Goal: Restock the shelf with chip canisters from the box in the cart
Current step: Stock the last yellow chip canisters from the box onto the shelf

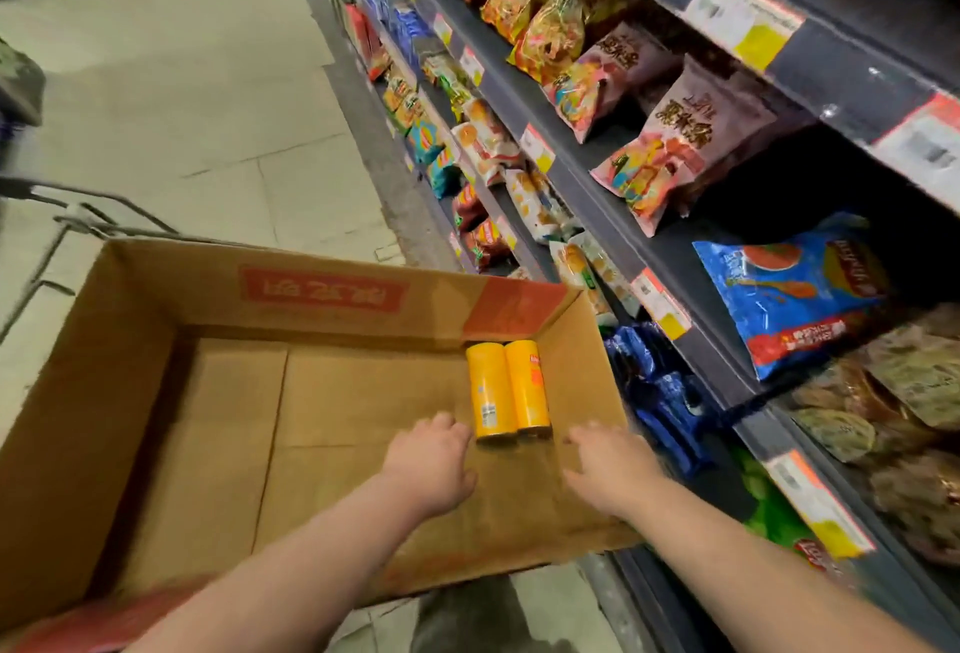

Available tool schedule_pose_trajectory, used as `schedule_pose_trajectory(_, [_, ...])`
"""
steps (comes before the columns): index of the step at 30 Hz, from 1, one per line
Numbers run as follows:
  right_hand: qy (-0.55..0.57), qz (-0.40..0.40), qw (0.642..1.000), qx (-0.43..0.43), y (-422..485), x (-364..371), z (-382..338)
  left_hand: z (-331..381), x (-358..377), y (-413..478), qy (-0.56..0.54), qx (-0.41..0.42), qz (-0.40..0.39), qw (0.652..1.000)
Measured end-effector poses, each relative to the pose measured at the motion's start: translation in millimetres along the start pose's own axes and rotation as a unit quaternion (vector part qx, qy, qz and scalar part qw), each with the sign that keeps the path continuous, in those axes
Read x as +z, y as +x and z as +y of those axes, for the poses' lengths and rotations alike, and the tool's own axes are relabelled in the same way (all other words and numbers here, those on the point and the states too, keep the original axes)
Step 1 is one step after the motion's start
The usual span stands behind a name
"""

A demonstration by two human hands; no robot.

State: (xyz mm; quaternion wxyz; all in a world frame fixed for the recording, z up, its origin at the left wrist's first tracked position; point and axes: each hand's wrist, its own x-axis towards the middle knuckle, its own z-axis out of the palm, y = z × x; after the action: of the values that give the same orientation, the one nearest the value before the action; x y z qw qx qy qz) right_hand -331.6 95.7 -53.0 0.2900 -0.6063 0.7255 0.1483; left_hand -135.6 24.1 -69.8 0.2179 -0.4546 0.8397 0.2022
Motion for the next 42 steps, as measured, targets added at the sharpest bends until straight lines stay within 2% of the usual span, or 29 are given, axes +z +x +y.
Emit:
schedule_pose_trajectory(8, [-0.003, -0.068, 0.996, 0.057, 94.3, 4.1, -9.1, -40.8, 12.4, 79.1, 0.017, 0.019, -0.094, 0.995])
schedule_pose_trajectory(13, [0.010, -0.094, 0.992, 0.080, 143.8, 22.9, -9.3, -50.1, 30.2, 119.0, -0.017, 0.010, -0.151, 0.988])
schedule_pose_trajectory(17, [0.075, -0.105, 0.986, 0.107, 170.5, 40.0, -8.5, -46.8, 41.9, 143.8, -0.138, -0.026, -0.170, 0.975])
schedule_pose_trajectory(22, [0.201, -0.079, 0.962, 0.167, 196.9, 58.8, -9.2, -44.4, 52.3, 165.7, -0.284, -0.073, -0.156, 0.943])
schedule_pose_trajectory(28, [0.243, -0.050, 0.938, 0.240, 215.5, 66.1, -12.7, -42.5, 65.2, 182.9, -0.401, -0.167, -0.123, 0.892])
schedule_pose_trajectory(32, [0.337, -0.032, 0.907, 0.250, 220.1, 72.8, -14.6, -43.3, 66.9, 188.2, -0.410, -0.221, -0.084, 0.881])
schedule_pose_trajectory(35, [0.427, -0.053, 0.863, 0.266, 218.2, 82.1, -18.2, -47.4, 72.4, 188.6, -0.411, -0.228, -0.075, 0.879])
schedule_pose_trajectory(42, [0.538, -0.073, 0.783, 0.305, 211.6, 101.1, -34.5, -53.4, 79.1, 182.5, -0.411, -0.232, -0.088, 0.877])
